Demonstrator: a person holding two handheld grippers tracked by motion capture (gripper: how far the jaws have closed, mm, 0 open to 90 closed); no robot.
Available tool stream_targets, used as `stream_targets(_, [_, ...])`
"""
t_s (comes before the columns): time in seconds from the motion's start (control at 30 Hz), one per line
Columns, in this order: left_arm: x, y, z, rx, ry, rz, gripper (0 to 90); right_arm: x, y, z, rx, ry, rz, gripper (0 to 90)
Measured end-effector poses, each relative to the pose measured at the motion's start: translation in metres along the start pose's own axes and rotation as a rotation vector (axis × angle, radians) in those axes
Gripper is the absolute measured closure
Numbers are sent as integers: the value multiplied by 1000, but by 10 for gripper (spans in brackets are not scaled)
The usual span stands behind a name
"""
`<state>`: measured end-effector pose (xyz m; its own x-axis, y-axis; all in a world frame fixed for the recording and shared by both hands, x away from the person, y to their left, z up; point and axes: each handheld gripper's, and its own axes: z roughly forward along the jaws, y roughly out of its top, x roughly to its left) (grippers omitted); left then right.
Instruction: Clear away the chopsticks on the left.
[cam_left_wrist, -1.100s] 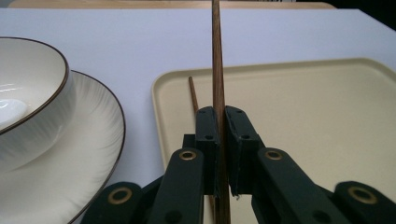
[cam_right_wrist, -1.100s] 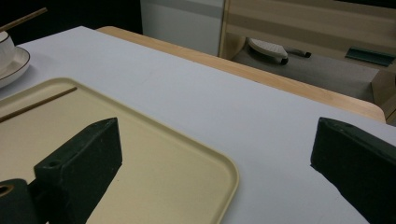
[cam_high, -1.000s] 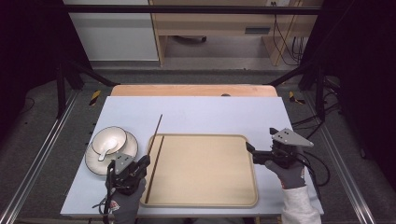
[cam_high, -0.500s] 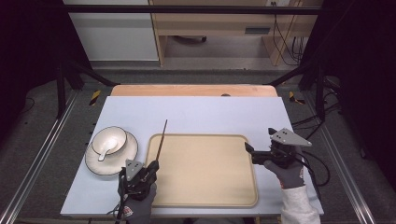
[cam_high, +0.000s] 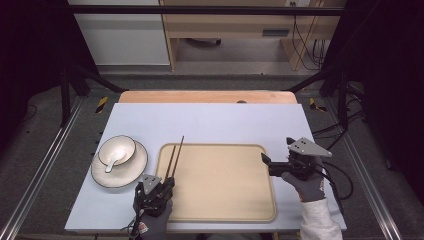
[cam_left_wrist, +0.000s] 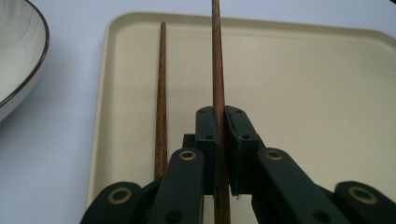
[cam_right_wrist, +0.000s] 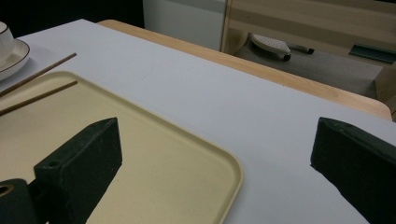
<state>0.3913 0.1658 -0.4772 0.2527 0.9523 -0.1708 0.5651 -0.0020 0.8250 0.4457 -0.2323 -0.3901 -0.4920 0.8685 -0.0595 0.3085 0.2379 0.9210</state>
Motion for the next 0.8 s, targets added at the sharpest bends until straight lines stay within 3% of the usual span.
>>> stream_targets(0.8, [-5,-4,6,103,35,28,839,1,0,1,6,0,-4,22])
